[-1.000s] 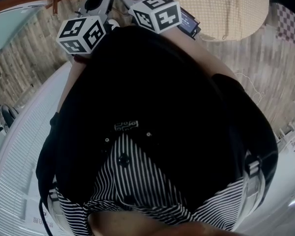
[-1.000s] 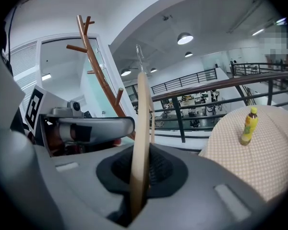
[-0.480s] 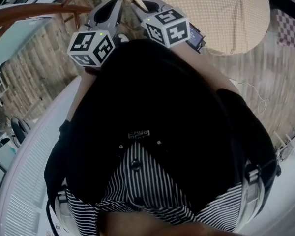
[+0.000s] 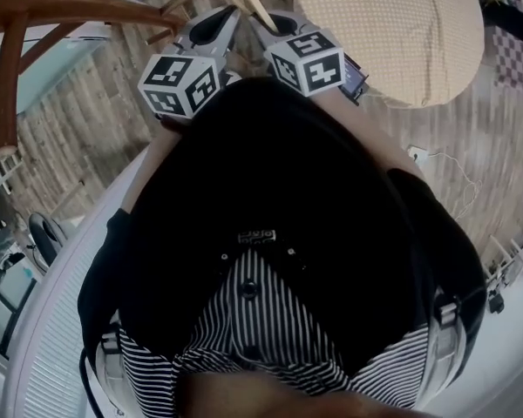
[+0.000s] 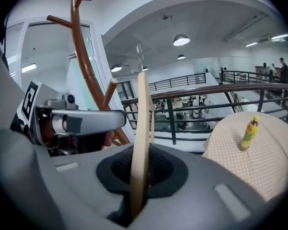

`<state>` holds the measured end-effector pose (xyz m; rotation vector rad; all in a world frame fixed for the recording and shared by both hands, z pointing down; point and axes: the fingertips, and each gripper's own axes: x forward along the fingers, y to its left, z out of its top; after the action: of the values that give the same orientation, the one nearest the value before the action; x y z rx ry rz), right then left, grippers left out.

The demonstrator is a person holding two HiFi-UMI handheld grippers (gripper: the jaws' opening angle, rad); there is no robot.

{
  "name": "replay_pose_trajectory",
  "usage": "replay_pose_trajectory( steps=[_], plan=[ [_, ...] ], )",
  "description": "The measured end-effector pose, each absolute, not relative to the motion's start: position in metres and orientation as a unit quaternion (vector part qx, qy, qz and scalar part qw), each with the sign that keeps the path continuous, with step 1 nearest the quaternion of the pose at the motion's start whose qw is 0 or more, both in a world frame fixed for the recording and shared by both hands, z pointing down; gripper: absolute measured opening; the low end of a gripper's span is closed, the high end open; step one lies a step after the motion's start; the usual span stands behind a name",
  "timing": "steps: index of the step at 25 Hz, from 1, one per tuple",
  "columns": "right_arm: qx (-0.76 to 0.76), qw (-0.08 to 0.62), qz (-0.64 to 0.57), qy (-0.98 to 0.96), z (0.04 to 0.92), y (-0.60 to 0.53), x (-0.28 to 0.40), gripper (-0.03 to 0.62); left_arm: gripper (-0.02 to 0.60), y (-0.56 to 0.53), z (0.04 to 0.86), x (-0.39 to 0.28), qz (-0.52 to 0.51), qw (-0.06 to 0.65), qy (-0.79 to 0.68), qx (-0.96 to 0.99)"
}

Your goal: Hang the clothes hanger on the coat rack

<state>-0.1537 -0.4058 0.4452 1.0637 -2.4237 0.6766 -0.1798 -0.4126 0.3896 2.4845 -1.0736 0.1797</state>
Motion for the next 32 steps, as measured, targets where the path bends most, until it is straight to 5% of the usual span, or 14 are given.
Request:
replay_pose_trajectory(
  steps=[32],
  plan=[
    [0.347, 0.262, 0.153, -0.888, 0.419, -0.349, -0.144, 0.025, 0.005, -0.39, 0.384, -0.221, 0.022, 0.251, -0.495, 0.832]
  ],
)
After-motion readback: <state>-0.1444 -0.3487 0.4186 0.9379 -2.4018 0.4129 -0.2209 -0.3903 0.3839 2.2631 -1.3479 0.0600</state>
